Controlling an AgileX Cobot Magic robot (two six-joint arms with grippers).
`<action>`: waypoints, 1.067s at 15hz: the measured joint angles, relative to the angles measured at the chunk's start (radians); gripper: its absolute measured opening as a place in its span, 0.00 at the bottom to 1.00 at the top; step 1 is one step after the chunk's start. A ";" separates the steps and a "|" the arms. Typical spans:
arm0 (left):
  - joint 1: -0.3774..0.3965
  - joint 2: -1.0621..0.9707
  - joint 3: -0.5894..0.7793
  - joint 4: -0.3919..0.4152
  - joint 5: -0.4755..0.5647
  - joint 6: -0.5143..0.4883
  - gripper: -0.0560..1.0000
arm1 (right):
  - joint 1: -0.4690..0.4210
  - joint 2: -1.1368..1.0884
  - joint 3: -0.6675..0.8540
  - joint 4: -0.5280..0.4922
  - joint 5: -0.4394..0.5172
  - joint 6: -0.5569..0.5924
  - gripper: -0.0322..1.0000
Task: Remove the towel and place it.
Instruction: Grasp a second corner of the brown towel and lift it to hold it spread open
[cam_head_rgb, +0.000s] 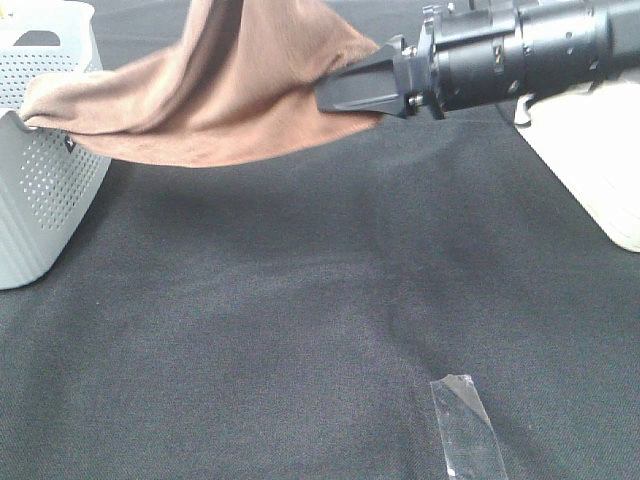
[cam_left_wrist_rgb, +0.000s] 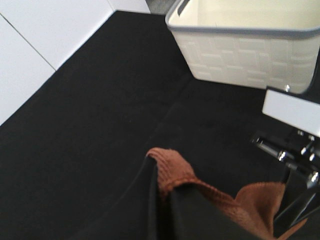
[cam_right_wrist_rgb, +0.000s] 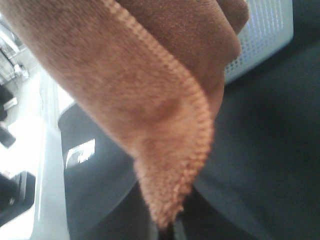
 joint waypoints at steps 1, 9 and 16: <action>0.000 0.000 0.000 0.018 0.003 0.000 0.05 | 0.000 -0.024 -0.065 -0.146 0.000 0.129 0.04; 0.048 0.006 0.000 0.075 -0.287 -0.046 0.05 | 0.000 -0.042 -0.755 -0.946 0.109 0.727 0.04; 0.192 0.054 0.000 0.082 -0.756 -0.074 0.05 | 0.000 0.093 -1.060 -1.030 -0.173 0.690 0.04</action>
